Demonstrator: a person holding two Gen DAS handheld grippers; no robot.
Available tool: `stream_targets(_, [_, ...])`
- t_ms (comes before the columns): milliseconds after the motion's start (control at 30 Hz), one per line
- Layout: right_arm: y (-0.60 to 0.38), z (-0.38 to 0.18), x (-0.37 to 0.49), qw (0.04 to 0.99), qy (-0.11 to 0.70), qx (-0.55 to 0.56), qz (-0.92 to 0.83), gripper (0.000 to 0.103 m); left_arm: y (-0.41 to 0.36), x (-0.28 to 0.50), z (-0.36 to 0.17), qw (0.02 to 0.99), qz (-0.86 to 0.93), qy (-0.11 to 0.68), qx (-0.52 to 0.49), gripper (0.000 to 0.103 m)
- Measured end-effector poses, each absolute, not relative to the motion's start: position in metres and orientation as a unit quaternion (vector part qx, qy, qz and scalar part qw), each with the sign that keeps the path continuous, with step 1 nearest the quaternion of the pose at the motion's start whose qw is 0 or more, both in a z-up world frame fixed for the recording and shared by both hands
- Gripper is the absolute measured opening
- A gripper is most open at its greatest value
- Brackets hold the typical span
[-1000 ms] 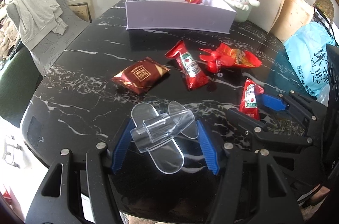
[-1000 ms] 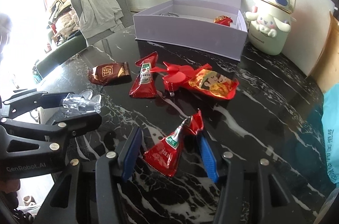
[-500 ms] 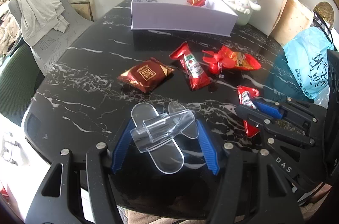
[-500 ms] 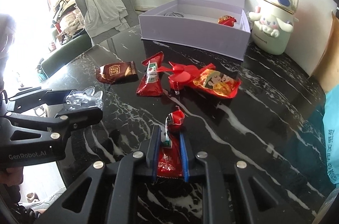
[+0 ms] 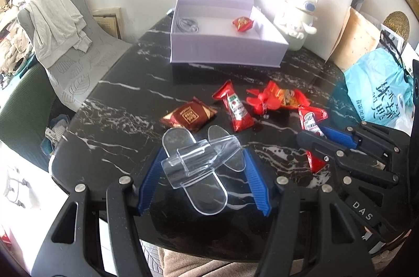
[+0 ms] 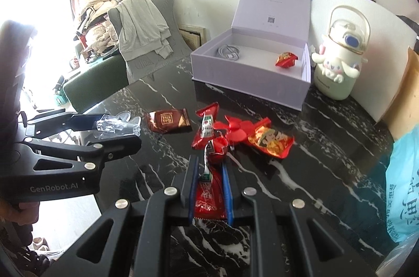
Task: Organize objects
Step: 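Carry the red sachet in the right tool while the left tool carries the clear piece toward the lavender box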
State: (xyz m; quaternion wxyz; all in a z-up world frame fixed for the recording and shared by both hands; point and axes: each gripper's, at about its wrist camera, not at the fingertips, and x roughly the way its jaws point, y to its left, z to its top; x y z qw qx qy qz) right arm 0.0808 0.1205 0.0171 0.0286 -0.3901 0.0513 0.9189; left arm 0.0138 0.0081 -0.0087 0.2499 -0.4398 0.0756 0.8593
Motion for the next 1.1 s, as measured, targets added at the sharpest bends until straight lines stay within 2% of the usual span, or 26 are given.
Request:
stream_targets(367, [0.124,0.044,0.076,0.022,0.043,-0.374,0.926,0.016,0.020,0.010,0.018,0.257,0.865,0.093,-0.422,0.060])
stream_targets(1100, [0.156,0.050,0.021,0.036,0.044,-0.390,0.919,0.016,0.058,-0.049,0.021,0.287,0.852,0.100,-0.426,0.060])
